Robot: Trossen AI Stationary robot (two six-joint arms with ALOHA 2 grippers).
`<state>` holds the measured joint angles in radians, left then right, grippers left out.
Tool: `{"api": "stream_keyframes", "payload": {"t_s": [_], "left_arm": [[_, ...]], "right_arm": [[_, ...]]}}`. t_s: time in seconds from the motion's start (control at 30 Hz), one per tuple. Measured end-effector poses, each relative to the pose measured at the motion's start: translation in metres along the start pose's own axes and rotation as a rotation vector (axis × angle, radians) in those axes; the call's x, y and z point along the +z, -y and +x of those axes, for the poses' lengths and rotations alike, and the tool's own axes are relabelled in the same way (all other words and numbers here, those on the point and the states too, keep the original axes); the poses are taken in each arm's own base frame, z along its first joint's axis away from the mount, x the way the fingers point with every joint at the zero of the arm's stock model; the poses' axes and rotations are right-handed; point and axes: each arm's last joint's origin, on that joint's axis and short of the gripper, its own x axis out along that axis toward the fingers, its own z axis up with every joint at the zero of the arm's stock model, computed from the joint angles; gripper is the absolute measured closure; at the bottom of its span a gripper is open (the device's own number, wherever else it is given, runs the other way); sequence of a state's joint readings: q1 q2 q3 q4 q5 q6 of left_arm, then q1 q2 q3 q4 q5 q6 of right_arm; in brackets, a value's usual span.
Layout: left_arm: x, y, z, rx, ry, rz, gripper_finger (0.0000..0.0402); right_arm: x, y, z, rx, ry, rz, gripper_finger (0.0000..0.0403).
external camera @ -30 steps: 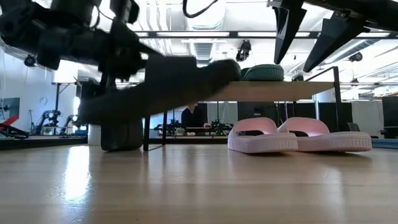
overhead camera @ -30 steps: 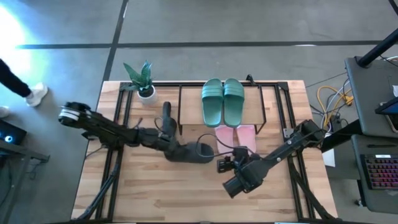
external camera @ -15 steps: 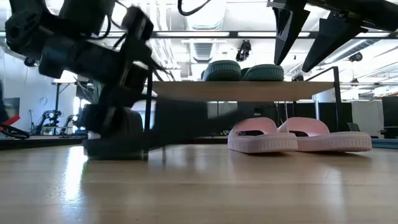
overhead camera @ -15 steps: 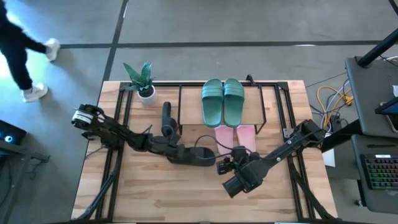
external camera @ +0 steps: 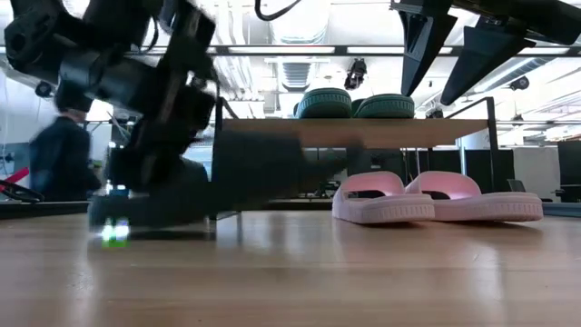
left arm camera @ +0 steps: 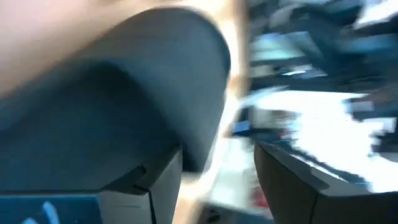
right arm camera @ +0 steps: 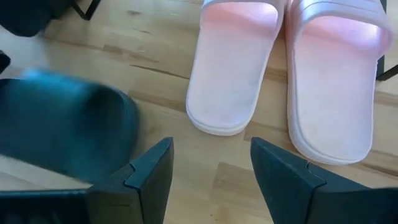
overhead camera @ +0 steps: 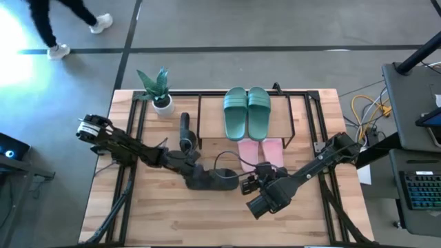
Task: Pick and place slides into the shelf
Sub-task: Move the left black slipper to the middle of the table
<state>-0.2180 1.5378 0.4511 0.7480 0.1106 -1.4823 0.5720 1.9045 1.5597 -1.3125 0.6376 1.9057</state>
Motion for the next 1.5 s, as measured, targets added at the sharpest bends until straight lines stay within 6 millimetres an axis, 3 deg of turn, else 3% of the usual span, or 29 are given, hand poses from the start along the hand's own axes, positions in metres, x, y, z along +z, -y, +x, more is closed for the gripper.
{"api": "stream_keyframes", "payload": {"t_s": [0.07, 0.17, 0.43, 0.53, 0.7, 0.8, 1.1, 1.23, 1.5], "left_arm": [[-0.003, -0.011, 0.000, 0.107, -0.023, -0.014, 0.0217], [-0.005, -0.011, -0.001, 0.109, -0.044, -0.008, 0.0217], [-0.009, 0.027, -0.022, -0.136, -0.193, 0.279, 0.0216], [-0.011, 0.032, -0.036, -0.110, -0.210, 0.425, 0.0216], [-0.009, 0.016, -0.055, 0.168, -0.150, 0.480, 0.0219], [-0.006, 0.011, -0.064, 0.279, -0.101, 0.474, 0.0241], [-0.003, 0.002, -0.062, 0.384, -0.033, 0.519, 0.0392], [-0.003, -0.006, -0.057, 0.431, -0.055, 0.531, 0.0388], [-0.001, -0.024, -0.047, 0.551, -0.039, 0.568, 0.0387]], "right_arm": [[0.000, 0.000, 0.000, 0.000, 0.001, 0.000, 0.0197], [0.000, 0.000, 0.001, 0.000, 0.000, 0.000, 0.0197], [-0.004, 0.000, -0.001, 0.011, -0.015, 0.001, 0.0197], [-0.005, 0.000, -0.002, 0.015, -0.018, 0.002, 0.0197], [-0.005, 0.000, -0.002, 0.017, -0.018, 0.004, 0.0197], [-0.005, -0.001, -0.002, 0.018, -0.018, 0.005, 0.0197], [-0.010, -0.016, -0.001, 0.158, -0.065, 0.041, 0.0197], [-0.012, -0.028, 0.005, 0.242, -0.099, 0.065, 0.0197], [-0.011, -0.031, 0.011, 0.245, -0.126, 0.132, 0.0200]]}}
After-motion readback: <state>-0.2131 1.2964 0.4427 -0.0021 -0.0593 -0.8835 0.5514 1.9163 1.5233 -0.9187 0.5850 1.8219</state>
